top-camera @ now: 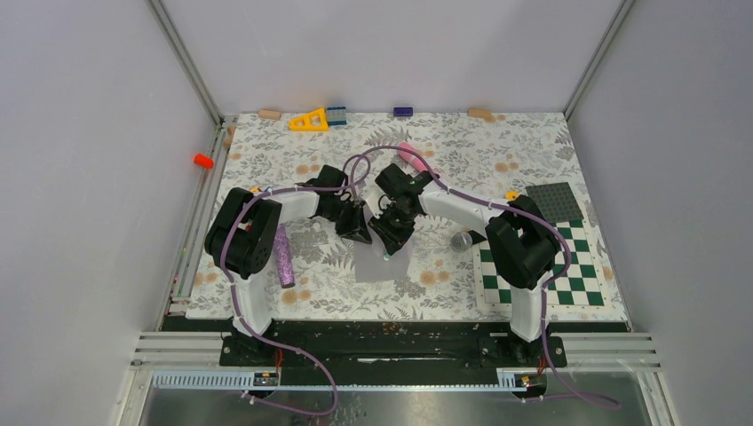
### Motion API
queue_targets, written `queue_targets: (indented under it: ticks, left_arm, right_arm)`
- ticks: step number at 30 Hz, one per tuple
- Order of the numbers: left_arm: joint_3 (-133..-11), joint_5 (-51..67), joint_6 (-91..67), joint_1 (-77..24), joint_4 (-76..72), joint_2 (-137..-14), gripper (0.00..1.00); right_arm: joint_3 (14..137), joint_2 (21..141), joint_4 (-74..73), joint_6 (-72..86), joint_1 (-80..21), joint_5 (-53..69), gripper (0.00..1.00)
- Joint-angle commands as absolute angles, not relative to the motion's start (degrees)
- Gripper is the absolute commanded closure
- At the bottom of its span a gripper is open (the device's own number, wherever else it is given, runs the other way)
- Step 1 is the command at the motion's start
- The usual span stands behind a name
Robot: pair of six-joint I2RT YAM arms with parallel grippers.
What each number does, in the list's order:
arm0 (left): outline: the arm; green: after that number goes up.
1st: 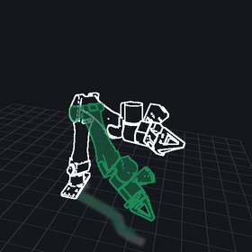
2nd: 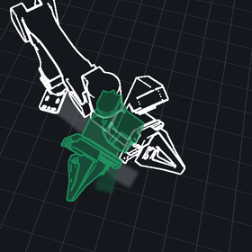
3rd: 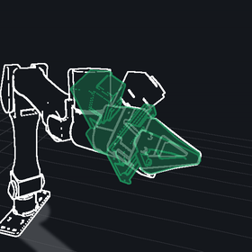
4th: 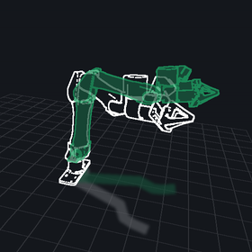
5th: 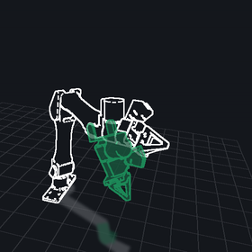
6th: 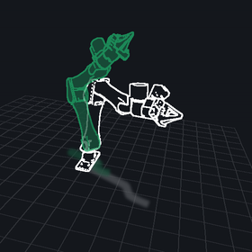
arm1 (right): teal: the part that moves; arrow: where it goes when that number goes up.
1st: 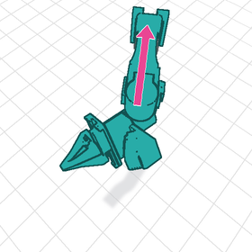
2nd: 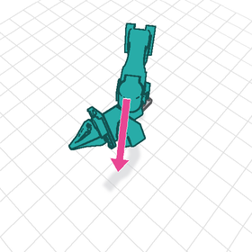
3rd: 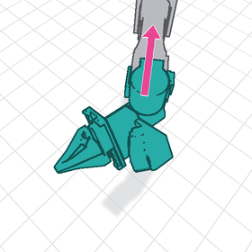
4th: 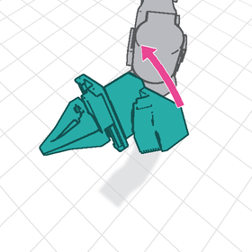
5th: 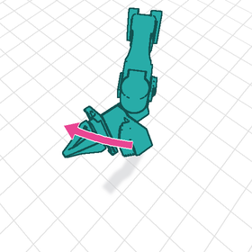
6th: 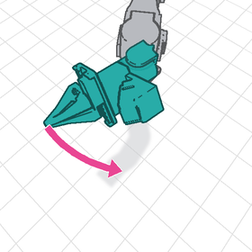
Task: Place the letter into the envelope and seal it
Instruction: Paint the envelope at the center of the board.
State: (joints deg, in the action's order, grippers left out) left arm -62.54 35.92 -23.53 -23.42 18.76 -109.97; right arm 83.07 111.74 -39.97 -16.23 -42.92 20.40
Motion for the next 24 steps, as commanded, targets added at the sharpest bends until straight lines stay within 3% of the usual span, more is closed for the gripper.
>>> queue_targets:
  ticks: [1, 24]
  left_arm:
    - [-61.6, 26.6, -19.9, -24.6, 18.7, -111.9, 1.0]
    - [-61.6, 26.4, -19.1, -25.7, 18.7, -111.5, 1.0]
  right_arm:
    - [84.4, 112.6, -39.0, -16.0, -43.8, 16.7, 1.0]
    - [85.9, 114.4, -33.1, -13.4, -43.8, 13.2, 1.0]
